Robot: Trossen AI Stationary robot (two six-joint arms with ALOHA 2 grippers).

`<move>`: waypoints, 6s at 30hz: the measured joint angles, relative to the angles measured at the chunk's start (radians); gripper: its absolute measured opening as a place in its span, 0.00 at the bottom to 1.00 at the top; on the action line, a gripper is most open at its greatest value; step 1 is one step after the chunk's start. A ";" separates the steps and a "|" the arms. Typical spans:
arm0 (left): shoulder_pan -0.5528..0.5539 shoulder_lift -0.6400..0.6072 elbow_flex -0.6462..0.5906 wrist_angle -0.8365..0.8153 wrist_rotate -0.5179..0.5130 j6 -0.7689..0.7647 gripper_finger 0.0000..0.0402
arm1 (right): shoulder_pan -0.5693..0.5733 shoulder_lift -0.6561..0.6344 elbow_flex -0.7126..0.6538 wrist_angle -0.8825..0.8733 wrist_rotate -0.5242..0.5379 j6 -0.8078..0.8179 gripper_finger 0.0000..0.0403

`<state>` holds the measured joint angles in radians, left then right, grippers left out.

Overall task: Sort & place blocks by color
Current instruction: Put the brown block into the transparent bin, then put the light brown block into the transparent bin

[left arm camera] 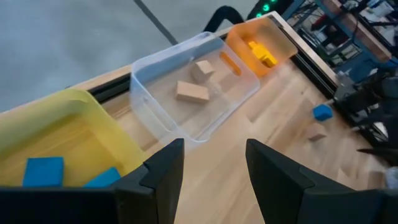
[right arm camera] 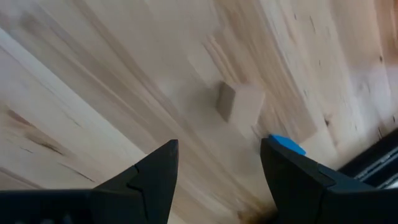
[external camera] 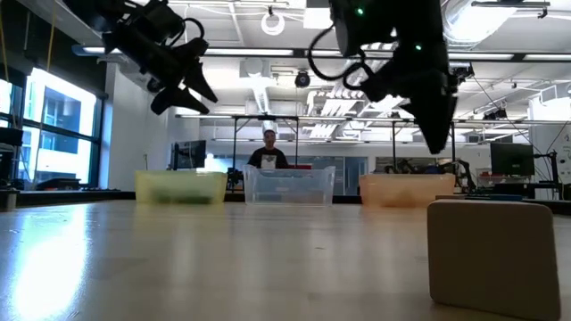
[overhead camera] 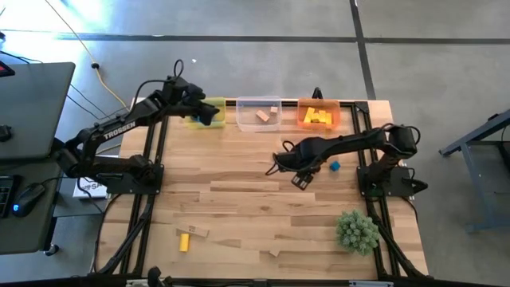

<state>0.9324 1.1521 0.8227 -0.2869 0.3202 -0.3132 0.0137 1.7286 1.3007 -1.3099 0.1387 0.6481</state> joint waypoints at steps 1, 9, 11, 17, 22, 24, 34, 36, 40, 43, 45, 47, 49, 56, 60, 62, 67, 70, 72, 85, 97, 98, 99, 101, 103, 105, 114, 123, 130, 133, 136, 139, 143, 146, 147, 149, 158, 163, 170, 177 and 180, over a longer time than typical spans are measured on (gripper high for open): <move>-0.008 -0.001 0.000 0.000 -0.001 -0.001 0.41 | 0.002 -0.008 -0.021 0.003 -0.001 -0.001 0.54; -0.056 -0.001 0.000 -0.001 -0.013 -0.023 0.41 | -0.007 -0.154 -0.197 0.025 0.004 -0.027 0.54; -0.060 -0.001 0.000 -0.001 -0.013 -0.042 0.41 | -0.020 -0.205 -0.238 0.055 0.001 -0.028 0.54; -0.067 -0.001 0.000 -0.001 -0.017 -0.054 0.41 | -0.064 -0.369 -0.347 0.180 -0.020 -0.021 0.54; -0.082 -0.001 0.000 -0.001 -0.017 -0.100 0.41 | -0.124 -0.489 -0.421 0.305 -0.061 -0.020 0.54; -0.091 -0.001 0.000 -0.001 -0.017 -0.118 0.41 | -0.150 -0.516 -0.440 0.343 -0.072 -0.020 0.54; -0.169 -0.001 0.000 0.000 -0.017 -0.209 0.41 | -0.262 -0.496 -0.466 0.418 -0.143 -0.028 0.62; -0.183 -0.001 0.000 0.000 -0.017 -0.212 0.41 | -0.267 -0.480 -0.466 0.419 -0.143 -0.046 0.65; -0.209 -0.001 0.000 0.000 -0.018 -0.234 0.41 | -0.269 -0.438 -0.466 0.421 -0.157 -0.087 0.66; -0.223 -0.001 0.000 0.000 -0.021 -0.234 0.41 | -0.268 -0.395 -0.466 0.432 -0.167 -0.106 0.66; -0.231 -0.001 0.000 0.000 -0.021 -0.234 0.41 | -0.268 -0.364 -0.466 0.445 -0.175 -0.119 0.66; -0.240 -0.001 0.000 0.000 -0.021 -0.235 0.41 | -0.268 -0.330 -0.466 0.456 -0.183 -0.133 0.66; -0.245 -0.001 0.000 0.000 -0.021 -0.234 0.41 | -0.268 -0.296 -0.466 0.454 -0.185 -0.138 0.66; -0.247 -0.001 0.000 0.000 -0.050 -0.234 0.41 | -0.268 -0.201 -0.466 0.471 -0.185 -0.159 0.66; -0.245 0.000 0.000 0.000 -0.063 -0.232 0.41 | -0.268 -0.161 -0.466 0.494 -0.185 -0.159 0.66; -0.246 0.000 0.000 0.000 -0.063 -0.212 0.41 | -0.268 -0.142 -0.466 0.500 -0.185 -0.157 0.64; -0.246 0.000 0.000 0.000 -0.064 -0.178 0.41 | -0.268 -0.112 -0.466 0.505 -0.221 -0.151 0.51; -0.246 0.000 0.000 0.000 -0.066 -0.163 0.41 | -0.268 -0.107 -0.466 0.509 -0.237 -0.129 0.38; -0.246 0.000 0.000 0.000 -0.066 -0.145 0.41 | -0.268 -0.108 -0.465 0.516 -0.253 -0.122 0.29; -0.246 0.000 0.000 0.026 -0.107 0.028 0.41 | -0.267 -0.106 -0.299 0.573 -0.289 -0.039 0.26; -0.245 0.000 0.000 0.074 -0.199 0.206 0.41 | -0.339 -0.106 -0.115 0.920 -0.134 0.005 0.26; -0.245 0.000 0.000 0.074 -0.201 0.216 0.41 | -0.348 -0.106 -0.107 0.945 -0.111 0.001 0.26; -0.245 0.000 0.000 0.074 -0.203 0.224 0.41 | -0.359 -0.106 -0.101 0.973 -0.089 -0.003 0.26; -0.245 0.000 0.000 0.076 -0.217 0.238 0.41 | -0.380 -0.106 -0.093 1.028 -0.060 -0.023 0.26; -0.245 0.000 0.000 0.077 -0.243 0.239 0.41 | -0.400 -0.106 -0.090 1.099 -0.041 -0.045 0.26; -0.245 0.000 0.000 0.080 -0.270 0.239 0.41 | -0.420 -0.106 -0.090 1.165 -0.036 -0.071 0.26; -0.243 0.000 0.000 0.150 -0.310 0.166 0.41 | -0.506 -0.106 -0.090 1.446 -0.068 -0.304 0.26; -0.166 0.000 0.000 0.181 -0.317 0.157 0.41 | -0.587 -0.034 0.085 1.287 -0.188 -0.482 0.26; -0.110 0.000 0.000 0.171 -0.318 0.149 0.41 | -0.626 0.130 0.314 0.940 -0.228 -0.518 0.26; -0.099 0.000 0.000 0.166 -0.317 0.132 0.41 | -0.633 0.198 0.377 0.827 -0.256 -0.517 0.26; -0.092 0.000 0.000 0.148 -0.318 0.132 0.41 | -0.631 0.257 0.411 0.749 -0.271 -0.510 0.26; -0.093 0.000 0.000 0.136 -0.319 0.130 0.41 | -0.627 0.307 0.416 0.713 -0.271 -0.509 0.26; -0.093 0.000 0.000 0.123 -0.317 0.130 0.41 | -0.616 0.356 0.416 0.701 -0.270 -0.513 0.26; -0.093 0.000 0.000 0.123 -0.317 0.131 0.41 | -0.607 0.377 0.416 0.700 -0.270 -0.517 0.26; -0.093 0.000 0.000 0.122 -0.317 0.131 0.41 | -0.606 0.382 0.416 0.700 -0.270 -0.517 0.26; -0.093 0.000 0.000 0.122 -0.317 0.132 0.41 | -0.601 0.395 0.416 0.699 -0.270 -0.518 0.26; -0.093 0.000 0.000 0.118 -0.317 0.133 0.41 | -0.598 0.433 0.415 0.657 -0.264 -0.517 0.26; -0.093 0.000 0.000 0.118 -0.317 0.133 0.41 | -0.595 0.432 0.415 0.660 -0.250 -0.514 0.29; -0.093 0.000 0.000 0.118 -0.317 0.133 0.41 | -0.593 0.432 0.416 0.663 -0.248 -0.501 0.43; -0.093 0.000 0.000 0.118 -0.317 0.171 0.41 | -0.590 0.424 0.415 0.667 -0.269 -0.452 0.51; -0.093 0.000 0.000 0.118 -0.317 0.193 0.41 | -0.588 0.406 0.415 0.667 -0.281 -0.417 0.51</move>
<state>0.8394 1.1519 0.8227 -0.1688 0.0029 -0.1199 -0.5743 2.1349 1.7161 -0.6428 -0.1425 0.2309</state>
